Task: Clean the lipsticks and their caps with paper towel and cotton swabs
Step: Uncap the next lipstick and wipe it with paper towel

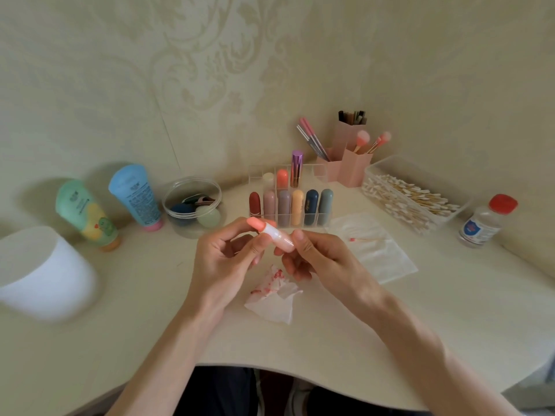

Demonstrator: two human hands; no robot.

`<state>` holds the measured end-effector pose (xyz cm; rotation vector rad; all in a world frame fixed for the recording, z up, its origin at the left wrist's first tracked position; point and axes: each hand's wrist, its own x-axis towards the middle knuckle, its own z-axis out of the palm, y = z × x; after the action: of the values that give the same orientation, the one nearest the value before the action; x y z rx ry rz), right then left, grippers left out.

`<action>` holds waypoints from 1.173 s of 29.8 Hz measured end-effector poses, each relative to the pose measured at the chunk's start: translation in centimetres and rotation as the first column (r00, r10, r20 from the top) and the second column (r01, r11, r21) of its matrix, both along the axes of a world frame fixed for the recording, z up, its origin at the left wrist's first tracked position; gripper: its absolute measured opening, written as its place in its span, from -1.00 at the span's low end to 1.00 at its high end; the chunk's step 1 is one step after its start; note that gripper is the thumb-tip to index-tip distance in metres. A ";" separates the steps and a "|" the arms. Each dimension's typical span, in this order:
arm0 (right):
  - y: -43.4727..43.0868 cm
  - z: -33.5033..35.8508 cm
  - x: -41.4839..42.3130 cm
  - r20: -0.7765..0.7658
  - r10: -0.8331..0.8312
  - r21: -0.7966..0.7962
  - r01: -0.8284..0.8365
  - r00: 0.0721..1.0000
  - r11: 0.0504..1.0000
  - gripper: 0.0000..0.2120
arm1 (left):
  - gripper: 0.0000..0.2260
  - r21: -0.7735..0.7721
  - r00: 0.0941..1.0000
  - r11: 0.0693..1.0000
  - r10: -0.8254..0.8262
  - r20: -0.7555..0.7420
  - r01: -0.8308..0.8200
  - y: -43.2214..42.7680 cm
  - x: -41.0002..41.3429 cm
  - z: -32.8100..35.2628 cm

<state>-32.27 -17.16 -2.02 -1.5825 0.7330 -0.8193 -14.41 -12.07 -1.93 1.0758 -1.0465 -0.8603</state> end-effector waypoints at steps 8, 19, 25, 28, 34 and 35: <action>0.3 0.6 -0.2 0.026 0.049 0.222 -0.053 0.998 0.974 -0.55 | -0.84 -0.007 0.996 0.996 -0.094 0.011 0.094 -0.1 0.1 0.0; 0.6 1.1 -0.2 0.040 0.049 0.200 -0.056 0.998 0.978 -0.49 | -0.84 0.036 0.992 0.992 -0.119 0.035 0.118 0.1 -0.2 0.0; -0.2 0.8 -0.9 -0.272 -0.049 -0.213 -0.011 0.961 0.977 -0.69 | -0.77 -0.002 0.998 1.000 0.015 -0.059 -0.015 0.2 0.3 0.5; 0.3 0.2 -1.0 -0.431 0.079 -0.328 -0.238 0.899 0.914 -0.47 | -0.77 0.003 0.999 1.000 0.027 -0.040 -0.027 0.3 0.4 0.6; -0.1 -1.2 -0.9 -0.481 -0.027 -0.504 -0.251 0.876 0.826 -0.80 | -0.76 0.000 0.997 1.000 0.023 -0.075 -0.023 0.3 0.3 0.6; -0.2 -1.2 -0.9 -0.444 -0.044 -0.492 -0.203 0.895 0.847 -0.87 | -0.76 -0.001 0.997 1.000 0.018 -0.074 -0.018 0.3 0.3 0.6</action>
<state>-33.20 -17.31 -3.18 -2.3387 0.7888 -0.6267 -14.07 -11.80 -1.31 1.0428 -0.9743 -0.8781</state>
